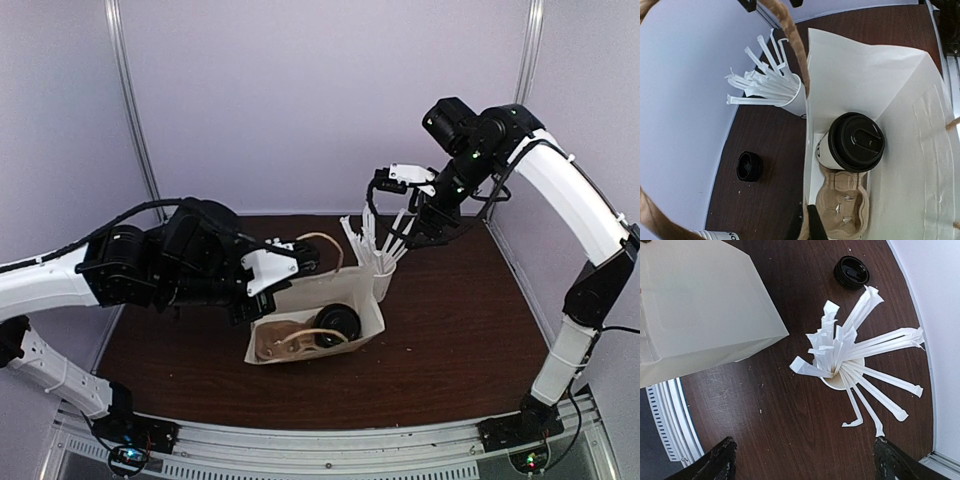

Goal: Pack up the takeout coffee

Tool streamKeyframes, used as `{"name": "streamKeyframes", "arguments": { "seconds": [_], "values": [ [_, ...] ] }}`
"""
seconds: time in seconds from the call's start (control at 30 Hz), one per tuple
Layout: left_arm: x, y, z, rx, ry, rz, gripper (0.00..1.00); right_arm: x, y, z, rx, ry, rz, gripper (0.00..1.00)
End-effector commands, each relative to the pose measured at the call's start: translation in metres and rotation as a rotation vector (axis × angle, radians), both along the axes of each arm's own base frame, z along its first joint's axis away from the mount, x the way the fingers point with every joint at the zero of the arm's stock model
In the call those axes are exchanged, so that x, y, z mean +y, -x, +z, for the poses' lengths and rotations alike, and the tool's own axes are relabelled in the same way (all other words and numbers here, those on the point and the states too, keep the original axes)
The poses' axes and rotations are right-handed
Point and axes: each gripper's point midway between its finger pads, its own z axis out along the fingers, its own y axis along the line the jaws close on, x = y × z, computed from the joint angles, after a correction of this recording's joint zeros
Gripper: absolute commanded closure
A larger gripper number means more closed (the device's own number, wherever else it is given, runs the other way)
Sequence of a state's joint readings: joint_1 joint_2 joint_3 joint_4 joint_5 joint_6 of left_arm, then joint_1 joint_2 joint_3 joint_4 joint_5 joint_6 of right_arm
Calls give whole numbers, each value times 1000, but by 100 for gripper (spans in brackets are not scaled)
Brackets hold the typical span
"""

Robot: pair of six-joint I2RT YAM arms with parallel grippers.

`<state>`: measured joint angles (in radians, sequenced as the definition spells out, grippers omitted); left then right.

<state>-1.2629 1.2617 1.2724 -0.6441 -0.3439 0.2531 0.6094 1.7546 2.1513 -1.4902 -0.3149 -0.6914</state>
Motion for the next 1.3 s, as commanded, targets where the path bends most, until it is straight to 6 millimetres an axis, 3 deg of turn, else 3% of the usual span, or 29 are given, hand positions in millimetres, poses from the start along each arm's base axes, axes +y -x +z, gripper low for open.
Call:
{"name": "streamKeyframes", "arguments": {
  "seconds": [0.0,0.17,0.33,0.5,0.67,0.8,0.93,1.27],
  "values": [
    [-3,-35,15,-13,57,89,100,-11,-30,0,-53,15,-103,6],
    [7,-70,10,41,87,181,96,-20,-48,-14,-21,-1,-160,11],
    [19,-95,7,59,107,267,69,-4,-43,-40,76,-38,-120,17],
    [26,-108,11,71,142,305,54,13,-39,-62,139,-64,-78,18],
    [28,-106,27,65,184,300,41,29,-44,-80,167,-60,-58,23],
    [35,-103,38,58,211,306,37,40,-46,-95,200,-59,-40,27],
    [41,-104,36,67,206,323,36,46,-44,-104,226,-53,-25,34],
    [47,-106,35,68,206,342,36,48,-44,-98,216,-73,-32,72]
  ]
}}
